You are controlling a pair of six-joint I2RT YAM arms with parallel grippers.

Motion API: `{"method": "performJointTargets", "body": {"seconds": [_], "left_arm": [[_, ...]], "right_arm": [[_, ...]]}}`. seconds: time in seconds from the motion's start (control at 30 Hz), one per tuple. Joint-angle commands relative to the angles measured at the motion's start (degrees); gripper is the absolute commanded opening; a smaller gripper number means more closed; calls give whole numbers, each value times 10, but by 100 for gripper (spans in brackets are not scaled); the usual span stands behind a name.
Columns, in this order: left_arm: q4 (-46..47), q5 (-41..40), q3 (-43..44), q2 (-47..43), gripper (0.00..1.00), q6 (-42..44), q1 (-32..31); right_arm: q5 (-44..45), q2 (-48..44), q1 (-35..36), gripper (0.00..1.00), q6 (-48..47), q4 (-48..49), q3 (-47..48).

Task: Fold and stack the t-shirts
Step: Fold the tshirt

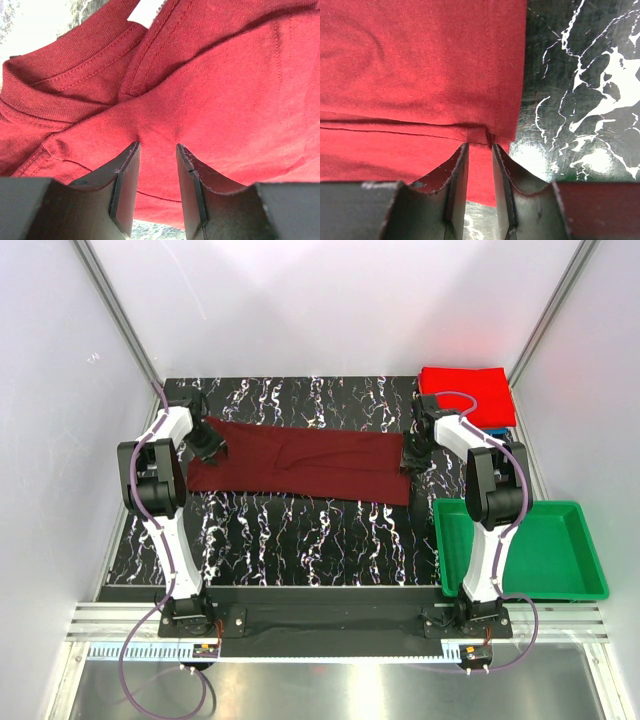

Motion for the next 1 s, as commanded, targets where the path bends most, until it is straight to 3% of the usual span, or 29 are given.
{"method": "performJointTargets", "body": {"seconds": [0.0, 0.17, 0.3, 0.67, 0.97], "left_arm": [[2, -11, 26, -21, 40, 10, 0], [1, -16, 25, -19, 40, 9, 0], [1, -17, 24, -16, 40, 10, 0], [-5, -35, 28, -11, 41, 16, 1], [-5, -41, 29, 2, 42, 26, 1]], "right_arm": [[16, -1, -2, 32, 7, 2, 6], [21, -4, -1, 20, 12, 4, 4], [23, -6, -1, 0, 13, 6, 0], [99, -46, -2, 0, 30, -6, -21], [93, -58, -2, 0, 35, 18, -27]]}}
